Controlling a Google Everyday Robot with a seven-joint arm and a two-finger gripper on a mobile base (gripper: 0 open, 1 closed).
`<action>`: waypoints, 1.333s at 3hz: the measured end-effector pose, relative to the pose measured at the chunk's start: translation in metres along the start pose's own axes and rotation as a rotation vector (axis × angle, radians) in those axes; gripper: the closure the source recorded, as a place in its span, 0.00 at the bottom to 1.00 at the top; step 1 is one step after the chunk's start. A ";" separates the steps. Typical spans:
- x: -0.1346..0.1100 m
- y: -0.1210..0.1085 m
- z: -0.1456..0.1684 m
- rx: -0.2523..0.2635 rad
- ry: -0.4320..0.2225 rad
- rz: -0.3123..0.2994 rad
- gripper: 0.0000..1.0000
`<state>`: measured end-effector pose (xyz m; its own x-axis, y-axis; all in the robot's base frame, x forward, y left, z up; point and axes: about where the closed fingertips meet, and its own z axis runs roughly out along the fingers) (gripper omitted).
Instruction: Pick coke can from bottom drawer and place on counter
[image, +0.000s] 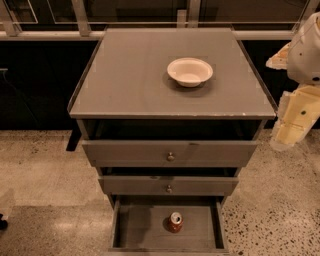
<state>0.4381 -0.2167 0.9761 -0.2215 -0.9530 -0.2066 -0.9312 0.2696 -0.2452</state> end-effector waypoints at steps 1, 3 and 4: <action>0.000 0.000 0.000 0.000 0.000 0.000 0.00; 0.017 0.023 0.042 0.008 -0.090 0.042 0.00; 0.042 0.048 0.119 -0.045 -0.175 0.123 0.00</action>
Offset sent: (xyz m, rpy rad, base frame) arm -0.0019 -0.0025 -0.0242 0.0464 -0.0394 -0.0050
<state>0.4186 -0.2279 0.8433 -0.2845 -0.8736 -0.3947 -0.9132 0.3723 -0.1659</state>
